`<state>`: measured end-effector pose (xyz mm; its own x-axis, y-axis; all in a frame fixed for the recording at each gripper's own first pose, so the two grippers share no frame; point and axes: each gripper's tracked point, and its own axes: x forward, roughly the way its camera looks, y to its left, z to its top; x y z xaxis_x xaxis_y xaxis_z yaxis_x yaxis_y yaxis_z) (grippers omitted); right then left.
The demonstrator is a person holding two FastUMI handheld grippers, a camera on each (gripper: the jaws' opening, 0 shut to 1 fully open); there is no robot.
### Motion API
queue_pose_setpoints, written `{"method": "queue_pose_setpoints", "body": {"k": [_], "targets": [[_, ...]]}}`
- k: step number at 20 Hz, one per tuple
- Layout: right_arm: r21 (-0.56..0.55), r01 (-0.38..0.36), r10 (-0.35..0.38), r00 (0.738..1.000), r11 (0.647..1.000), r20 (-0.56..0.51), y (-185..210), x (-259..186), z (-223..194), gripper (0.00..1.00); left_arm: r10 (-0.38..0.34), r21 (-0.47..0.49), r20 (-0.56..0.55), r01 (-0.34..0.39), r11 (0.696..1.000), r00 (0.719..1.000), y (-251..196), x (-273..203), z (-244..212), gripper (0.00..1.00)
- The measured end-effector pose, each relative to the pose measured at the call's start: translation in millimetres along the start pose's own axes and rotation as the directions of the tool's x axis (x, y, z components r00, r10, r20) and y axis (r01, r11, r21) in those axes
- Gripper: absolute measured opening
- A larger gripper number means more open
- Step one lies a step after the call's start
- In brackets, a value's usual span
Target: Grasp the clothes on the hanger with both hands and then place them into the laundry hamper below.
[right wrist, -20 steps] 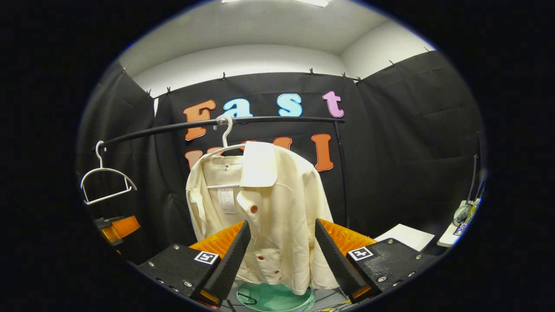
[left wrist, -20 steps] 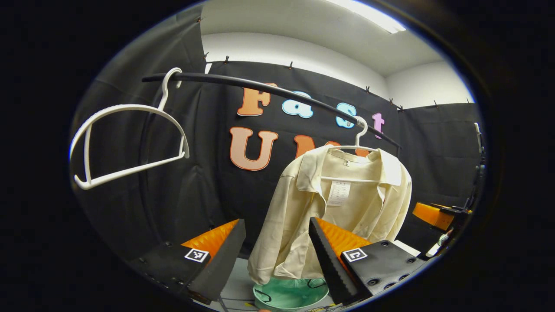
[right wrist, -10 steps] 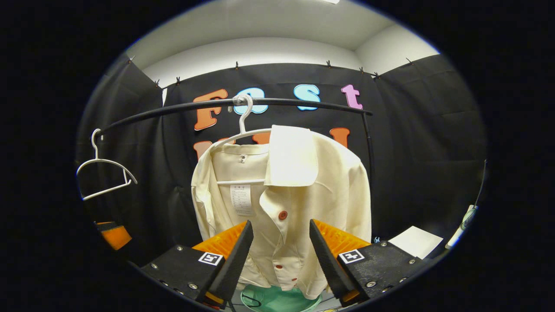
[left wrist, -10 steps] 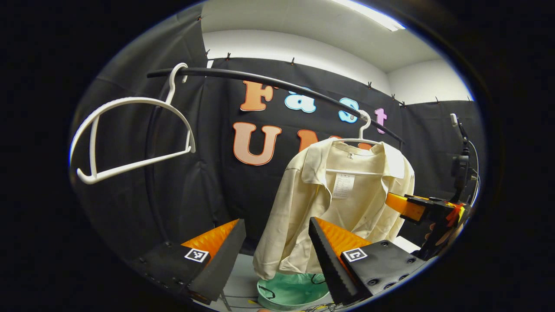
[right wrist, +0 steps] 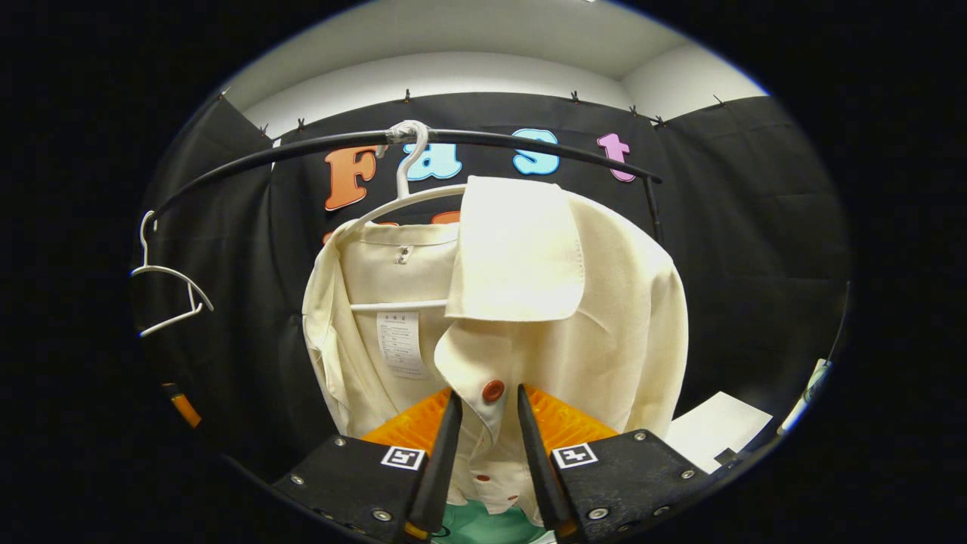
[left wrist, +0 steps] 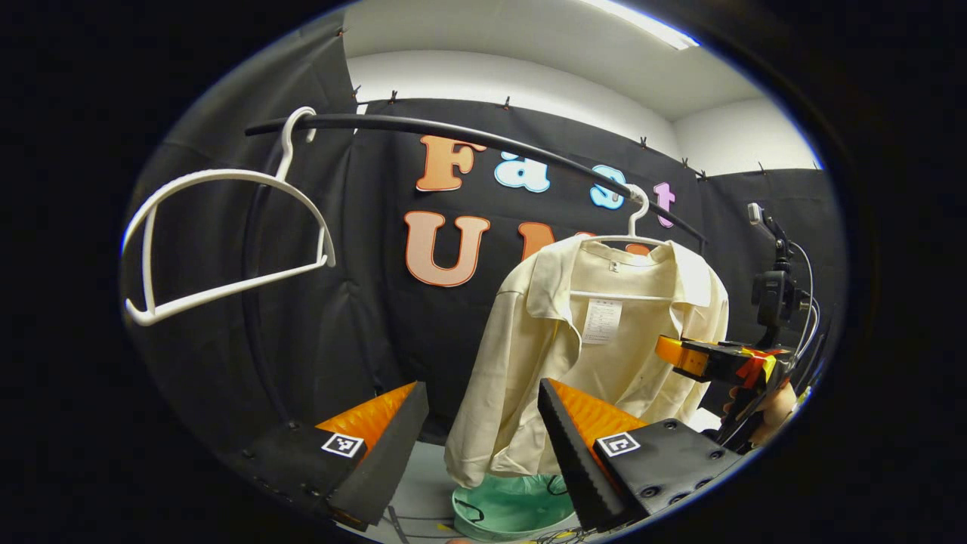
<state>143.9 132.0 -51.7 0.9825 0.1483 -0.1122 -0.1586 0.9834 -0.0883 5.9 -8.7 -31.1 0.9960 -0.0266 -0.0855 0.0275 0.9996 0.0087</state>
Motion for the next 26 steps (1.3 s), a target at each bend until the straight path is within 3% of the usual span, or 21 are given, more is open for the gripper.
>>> {"method": "queue_pose_setpoints", "body": {"k": [4,9,10,11,13,16,18,26], "targets": [[-0.008,-0.011,0.011,1.000,1.000,0.010,2,5,4,0.28,-0.028,0.004,0.000,0.028,1.000,1.000,-11,15,3,0.99],[-0.003,-0.026,0.026,1.000,1.000,0.006,1,4,6,0.16,-0.067,0.001,-0.002,0.067,0.998,0.998,-28,40,3,0.96],[-0.003,-0.024,0.024,1.000,1.000,0.001,1,3,6,0.09,-0.078,-0.001,-0.008,0.078,0.997,0.997,-33,47,2,0.96],[-0.002,-0.024,0.024,1.000,1.000,-0.008,-1,3,5,0.12,-0.089,-0.007,-0.007,0.089,0.996,0.996,-37,54,4,0.96],[0.013,-0.020,0.020,0.999,1.000,-0.025,-6,0,4,0.04,-0.116,-0.012,-0.006,0.116,0.993,0.993,-50,65,7,0.96],[0.032,-0.016,0.017,0.999,0.999,-0.030,-12,-2,5,0.00,-0.148,0.007,-0.008,0.148,0.989,0.989,-53,83,-2,1.00],[0.032,-0.015,0.015,1.000,0.999,-0.025,-15,-5,6,0.00,-0.162,0.006,-0.005,0.162,0.987,0.987,-62,99,-1,0.96],[0.033,-0.020,0.020,0.999,0.999,-0.024,-27,-14,11,0.00,-0.182,0.005,-0.042,0.182,0.983,0.982,-77,162,-9,0.97]]}}
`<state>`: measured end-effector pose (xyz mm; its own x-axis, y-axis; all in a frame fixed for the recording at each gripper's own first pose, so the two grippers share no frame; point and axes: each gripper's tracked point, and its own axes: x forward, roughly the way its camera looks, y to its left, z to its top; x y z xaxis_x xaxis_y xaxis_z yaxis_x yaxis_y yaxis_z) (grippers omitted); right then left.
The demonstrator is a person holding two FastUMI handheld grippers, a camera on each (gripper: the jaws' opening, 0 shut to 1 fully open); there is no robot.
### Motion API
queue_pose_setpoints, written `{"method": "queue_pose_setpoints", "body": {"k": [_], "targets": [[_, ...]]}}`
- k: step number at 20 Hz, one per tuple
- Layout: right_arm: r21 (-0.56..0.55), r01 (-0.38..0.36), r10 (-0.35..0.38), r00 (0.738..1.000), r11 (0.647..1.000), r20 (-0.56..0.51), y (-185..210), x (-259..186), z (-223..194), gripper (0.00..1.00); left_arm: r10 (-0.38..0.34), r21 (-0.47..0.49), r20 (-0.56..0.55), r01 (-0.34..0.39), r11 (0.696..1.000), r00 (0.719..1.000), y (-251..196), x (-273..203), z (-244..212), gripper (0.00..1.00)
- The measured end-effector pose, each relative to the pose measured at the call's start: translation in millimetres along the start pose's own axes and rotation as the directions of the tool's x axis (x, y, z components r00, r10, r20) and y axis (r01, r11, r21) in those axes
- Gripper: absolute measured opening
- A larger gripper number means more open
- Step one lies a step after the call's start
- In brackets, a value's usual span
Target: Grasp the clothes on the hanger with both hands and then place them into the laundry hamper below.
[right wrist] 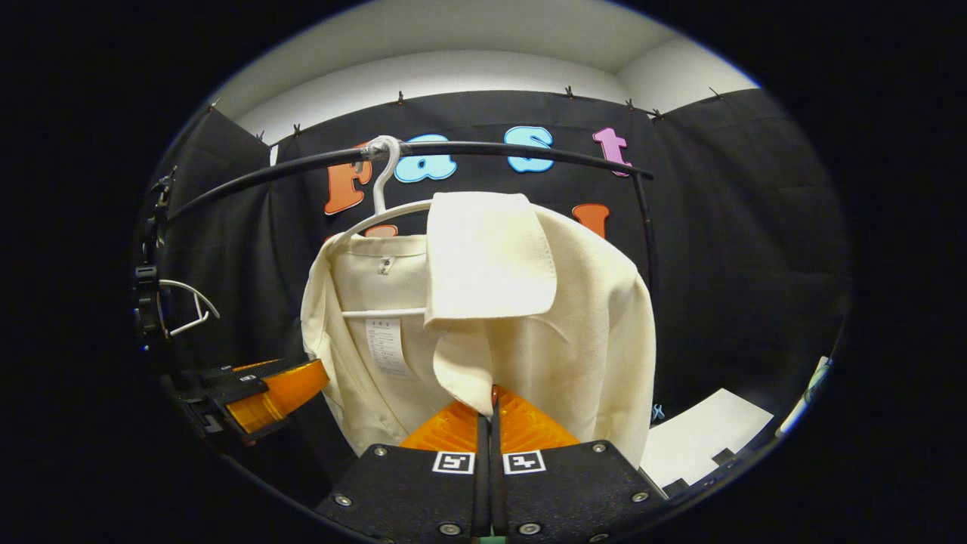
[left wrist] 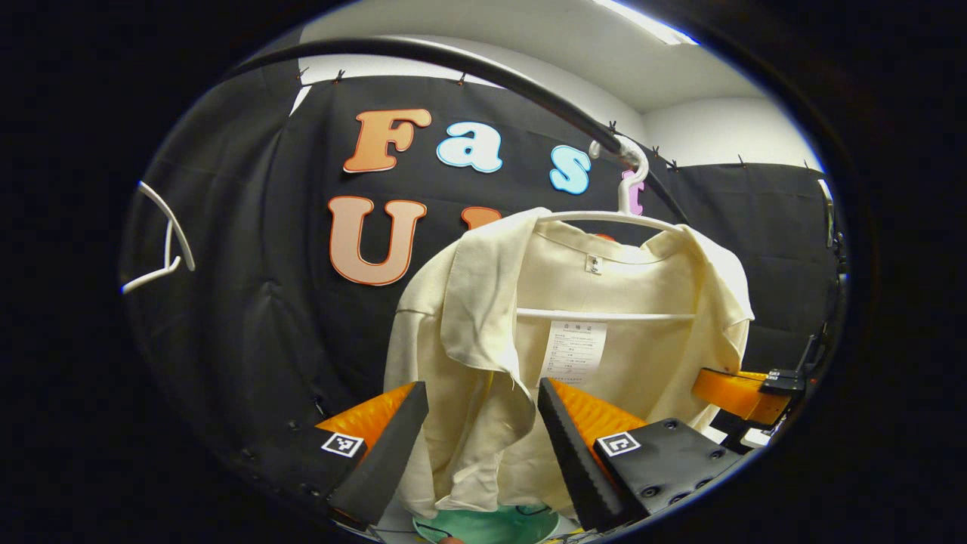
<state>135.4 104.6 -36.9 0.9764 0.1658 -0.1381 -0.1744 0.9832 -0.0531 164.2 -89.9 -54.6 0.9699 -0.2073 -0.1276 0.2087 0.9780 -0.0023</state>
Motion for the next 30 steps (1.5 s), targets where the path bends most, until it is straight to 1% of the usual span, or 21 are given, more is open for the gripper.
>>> {"method": "queue_pose_setpoints", "body": {"k": [3,7,8,9,11,12,14,15,16,17,18,19,20,21,22,23,25,28,30], "targets": [[-0.010,0.002,-0.002,1.000,1.000,0.003,-7,-3,3,0.00,0.011,0.024,-0.017,-0.010,1.000,1.000,1,20,-6,0.96],[-0.007,0.012,-0.012,1.000,1.000,0.023,-17,-8,16,0.00,0.032,0.025,-0.029,-0.031,0.999,0.999,3,36,-12,0.97],[-0.004,0.012,-0.012,0.999,1.000,0.030,-20,-10,20,0.00,0.030,0.020,-0.036,-0.029,0.999,0.999,2,39,-15,0.99],[-0.004,0.019,-0.019,0.999,1.000,0.035,-22,-11,24,0.00,0.026,0.015,-0.044,-0.025,1.000,0.999,1,41,-18,0.96],[-0.008,0.024,-0.024,0.998,1.000,0.049,-27,-13,32,0.00,0.034,0.014,-0.055,-0.033,0.999,0.998,2,46,-20,0.94],[-0.011,0.025,-0.025,0.998,1.000,0.056,-29,-14,35,0.00,0.039,0.019,-0.054,-0.038,0.999,0.998,4,48,-21,0.90],[-0.015,0.026,-0.025,0.998,1.000,0.063,-31,-15,40,0.00,0.043,0.032,-0.055,-0.041,0.999,0.998,3,49,-21,0.72],[-0.016,0.024,-0.022,0.998,1.000,0.066,-31,-16,43,0.00,0.050,0.041,-0.058,-0.048,0.998,0.997,3,49,-20,0.52],[-0.020,0.020,-0.018,0.997,1.000,0.071,-32,-17,46,0.00,0.063,0.050,-0.068,-0.060,0.997,0.996,4,47,-21,0.48],[-0.024,0.015,-0.013,0.997,1.000,0.079,-31,-18,51,0.00,0.088,0.066,-0.080,-0.083,0.994,0.993,8,47,-21,0.35],[-0.030,0.010,-0.007,0.996,1.000,0.091,-31,-20,58,0.00,0.127,0.080,-0.079,-0.120,0.990,0.989,15,46,-19,0.28],[-0.035,0.006,-0.002,0.994,0.999,0.106,-31,-23,65,0.00,0.139,0.087,-0.079,-0.132,0.987,0.987,17,46,-17,0.13],[-0.036,0.003,0.001,0.993,0.999,0.120,-30,-28,70,0.00,0.128,0.077,-0.085,-0.121,0.990,0.988,15,45,-18,0.13],[-0.032,0.006,-0.001,0.992,0.999,0.129,-32,-30,74,0.00,0.104,0.052,-0.103,-0.099,0.994,0.989,10,44,-19,0.09],[-0.026,0.004,0.000,0.991,1.000,0.135,-34,-30,81,0.00,0.085,0.019,-0.113,-0.084,0.996,0.990,7,41,-18,0.08],[-0.019,0.004,-0.001,0.990,1.000,0.139,-36,-31,85,0.00,0.095,-0.002,-0.109,-0.096,0.995,0.989,11,40,-16,0.07],[-0.011,0.010,-0.008,0.987,1.000,0.161,-46,-34,101,0.00,0.125,0.000,-0.098,-0.125,0.992,0.987,25,33,-7,0.07],[-0.038,0.026,-0.017,0.974,0.999,0.224,-60,-38,129,0.00,0.171,0.008,-0.057,-0.171,0.985,0.984,47,22,14,0.07],[-0.061,0.041,-0.025,0.969,0.997,0.248,-69,-37,142,0.00,0.207,0.014,-0.032,-0.206,0.978,0.978,64,14,26,0.07]]}}
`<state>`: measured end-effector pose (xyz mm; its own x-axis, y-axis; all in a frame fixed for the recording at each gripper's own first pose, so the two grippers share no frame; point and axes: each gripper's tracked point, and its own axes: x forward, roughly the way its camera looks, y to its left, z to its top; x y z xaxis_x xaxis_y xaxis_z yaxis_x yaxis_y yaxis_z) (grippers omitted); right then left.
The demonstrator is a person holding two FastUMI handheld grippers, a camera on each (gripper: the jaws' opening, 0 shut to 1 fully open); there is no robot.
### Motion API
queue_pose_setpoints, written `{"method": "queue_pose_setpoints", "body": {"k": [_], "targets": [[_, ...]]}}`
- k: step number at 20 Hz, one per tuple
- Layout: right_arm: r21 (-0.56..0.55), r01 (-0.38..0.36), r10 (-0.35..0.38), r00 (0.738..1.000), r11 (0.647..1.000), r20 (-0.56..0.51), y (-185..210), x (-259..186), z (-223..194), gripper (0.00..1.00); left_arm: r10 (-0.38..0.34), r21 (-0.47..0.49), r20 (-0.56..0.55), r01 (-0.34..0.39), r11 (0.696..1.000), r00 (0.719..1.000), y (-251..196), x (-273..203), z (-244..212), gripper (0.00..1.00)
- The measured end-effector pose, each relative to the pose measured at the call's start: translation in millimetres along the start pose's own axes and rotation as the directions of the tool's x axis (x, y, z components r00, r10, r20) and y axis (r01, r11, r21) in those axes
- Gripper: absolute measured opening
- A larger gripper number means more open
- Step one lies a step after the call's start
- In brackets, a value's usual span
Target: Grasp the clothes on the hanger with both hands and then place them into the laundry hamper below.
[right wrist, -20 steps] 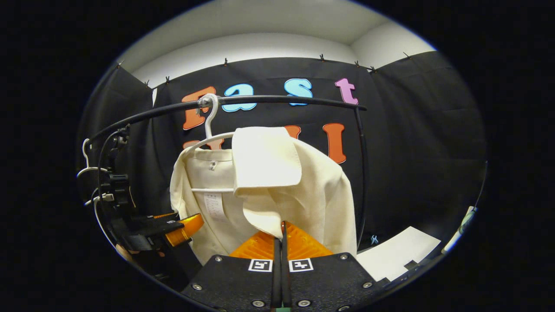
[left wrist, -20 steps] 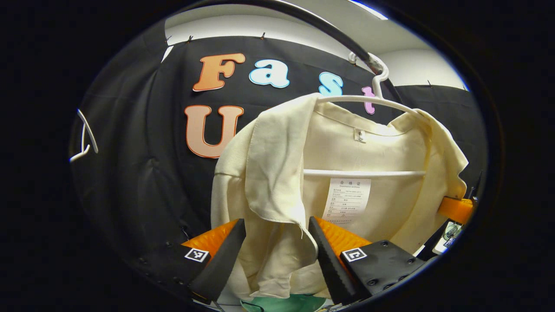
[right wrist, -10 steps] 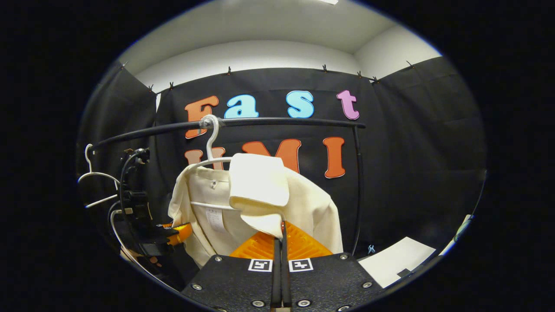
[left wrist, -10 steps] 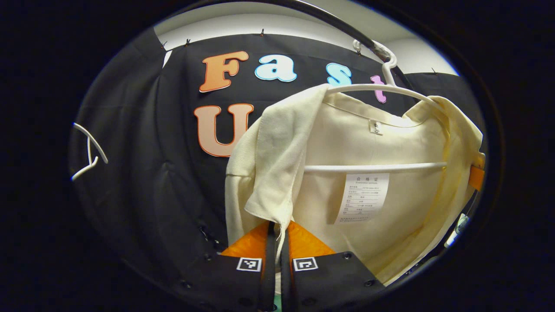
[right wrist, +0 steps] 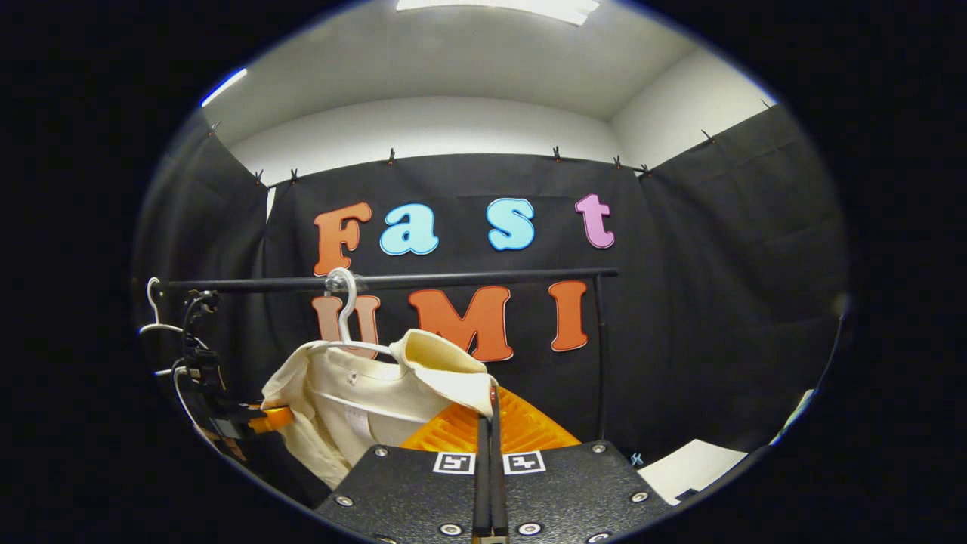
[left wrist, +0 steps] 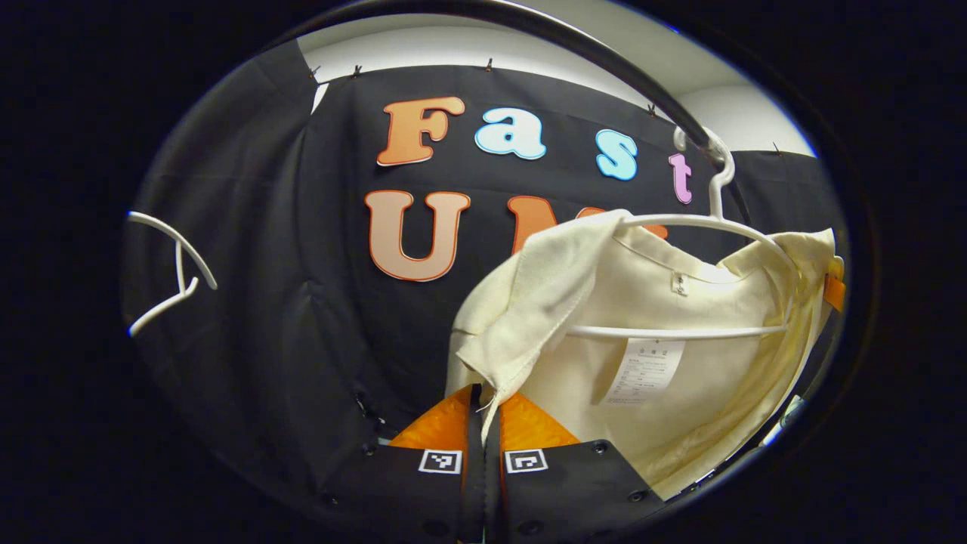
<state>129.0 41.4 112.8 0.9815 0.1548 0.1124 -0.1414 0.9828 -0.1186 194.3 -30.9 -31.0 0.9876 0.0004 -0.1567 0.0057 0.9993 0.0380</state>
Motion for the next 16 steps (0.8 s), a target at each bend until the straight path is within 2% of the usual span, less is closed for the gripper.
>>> {"method": "queue_pose_setpoints", "body": {"k": [4,9,11,12,13,14,16], "targets": [[-0.003,0.010,-0.010,1.000,1.000,-0.008,-15,7,4,0.00,0.074,0.047,0.063,-0.077,0.996,0.995,27,-7,27,0.07],[-0.048,0.060,-0.061,0.998,0.997,-0.012,-48,17,12,0.00,0.153,0.113,0.153,-0.171,0.979,0.976,54,-15,63,0.07],[-0.057,0.064,-0.064,0.998,0.996,-0.002,-58,21,22,0.00,0.169,0.132,0.181,-0.195,0.972,0.969,64,-15,77,0.06],[-0.059,0.065,-0.065,0.998,0.996,-0.003,-63,22,22,0.03,0.181,0.143,0.200,-0.211,0.967,0.963,69,-18,85,0.07],[-0.063,0.065,-0.065,0.998,0.996,-0.005,-67,25,23,0.00,0.191,0.154,0.218,-0.227,0.962,0.957,73,-19,92,0.07],[-0.068,0.061,-0.062,0.998,0.996,-0.010,-69,26,22,0.03,0.196,0.165,0.234,-0.238,0.957,0.952,77,-18,97,0.07],[-0.083,0.046,-0.048,0.998,0.995,-0.026,-71,32,15,0.00,0.210,0.181,0.248,-0.258,0.949,0.946,84,-21,101,0.07]]}}
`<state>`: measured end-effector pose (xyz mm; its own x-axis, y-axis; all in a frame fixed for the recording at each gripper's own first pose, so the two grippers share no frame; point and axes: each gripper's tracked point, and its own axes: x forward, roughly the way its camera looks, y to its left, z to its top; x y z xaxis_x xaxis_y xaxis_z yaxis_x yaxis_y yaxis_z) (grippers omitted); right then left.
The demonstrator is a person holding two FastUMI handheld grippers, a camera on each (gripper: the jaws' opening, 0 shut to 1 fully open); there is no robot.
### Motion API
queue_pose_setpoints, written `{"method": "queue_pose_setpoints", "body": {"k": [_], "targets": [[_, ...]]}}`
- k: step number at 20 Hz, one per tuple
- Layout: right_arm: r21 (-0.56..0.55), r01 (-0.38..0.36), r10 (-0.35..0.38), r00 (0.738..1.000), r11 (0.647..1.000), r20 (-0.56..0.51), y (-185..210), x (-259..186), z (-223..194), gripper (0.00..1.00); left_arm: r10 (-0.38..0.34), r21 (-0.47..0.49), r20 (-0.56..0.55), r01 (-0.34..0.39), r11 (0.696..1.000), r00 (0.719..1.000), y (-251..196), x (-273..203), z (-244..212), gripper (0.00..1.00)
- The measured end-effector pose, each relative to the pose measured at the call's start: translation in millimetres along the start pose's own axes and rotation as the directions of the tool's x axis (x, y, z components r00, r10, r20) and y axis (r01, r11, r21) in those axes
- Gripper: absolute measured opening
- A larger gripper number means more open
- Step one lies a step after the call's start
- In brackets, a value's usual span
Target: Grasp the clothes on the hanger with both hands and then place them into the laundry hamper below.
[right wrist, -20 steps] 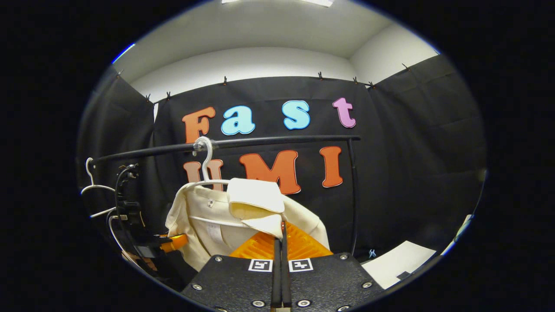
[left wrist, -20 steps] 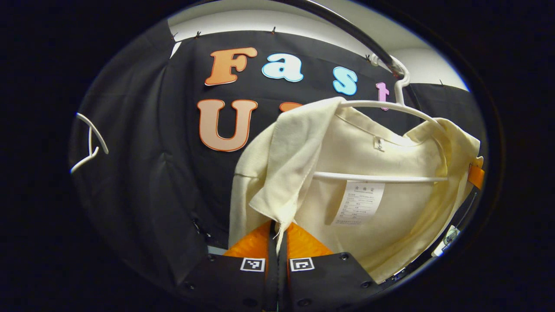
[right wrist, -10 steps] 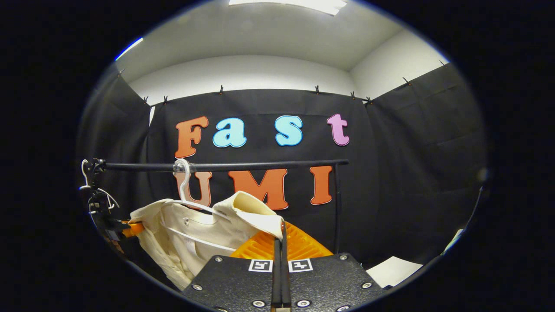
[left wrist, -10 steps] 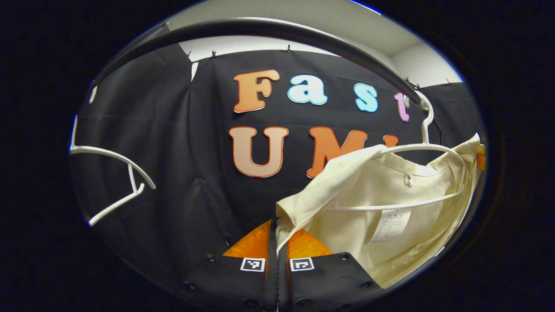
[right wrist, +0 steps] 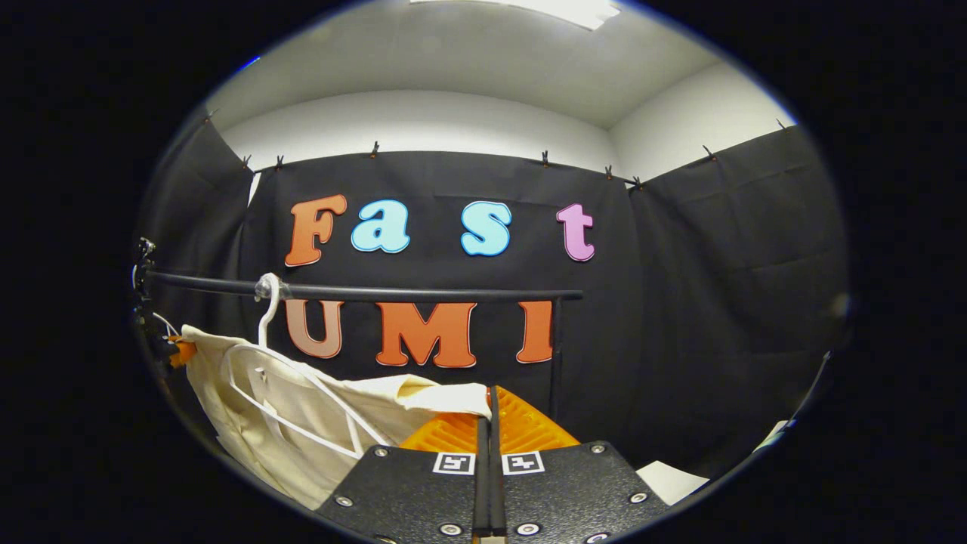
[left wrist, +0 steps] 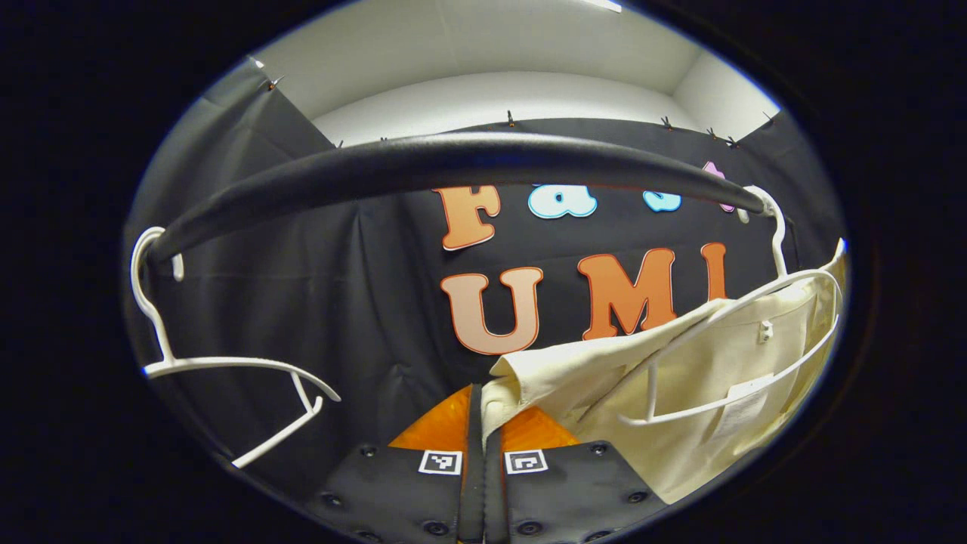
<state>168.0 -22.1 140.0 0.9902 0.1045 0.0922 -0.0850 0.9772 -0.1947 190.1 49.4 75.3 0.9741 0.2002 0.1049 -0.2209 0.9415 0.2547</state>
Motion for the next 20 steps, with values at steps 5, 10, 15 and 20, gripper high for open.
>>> {"method": "queue_pose_setpoints", "body": {"k": [5,10,15,20], "targets": [[0.047,-0.058,0.061,0.996,0.997,-0.065,7,4,-35,0.00,0.013,-0.045,-0.054,-0.016,0.999,0.998,14,0,-27,0.07],[0.085,-0.078,0.089,0.989,0.993,-0.122,4,6,-65,0.00,0.002,-0.042,-0.108,-0.007,0.999,0.994,12,-4,-53,0.07],[0.134,-0.068,0.089,0.985,0.989,-0.151,-6,1,-89,0.00,-0.019,-0.049,-0.163,0.011,0.999,0.986,5,-14,-80,0.07],[0.107,-0.054,0.072,0.983,0.993,-0.168,-5,-7,-109,0.00,-0.025,-0.049,-0.221,0.014,0.999,0.975,-3,-21,-110,0.07]]}}
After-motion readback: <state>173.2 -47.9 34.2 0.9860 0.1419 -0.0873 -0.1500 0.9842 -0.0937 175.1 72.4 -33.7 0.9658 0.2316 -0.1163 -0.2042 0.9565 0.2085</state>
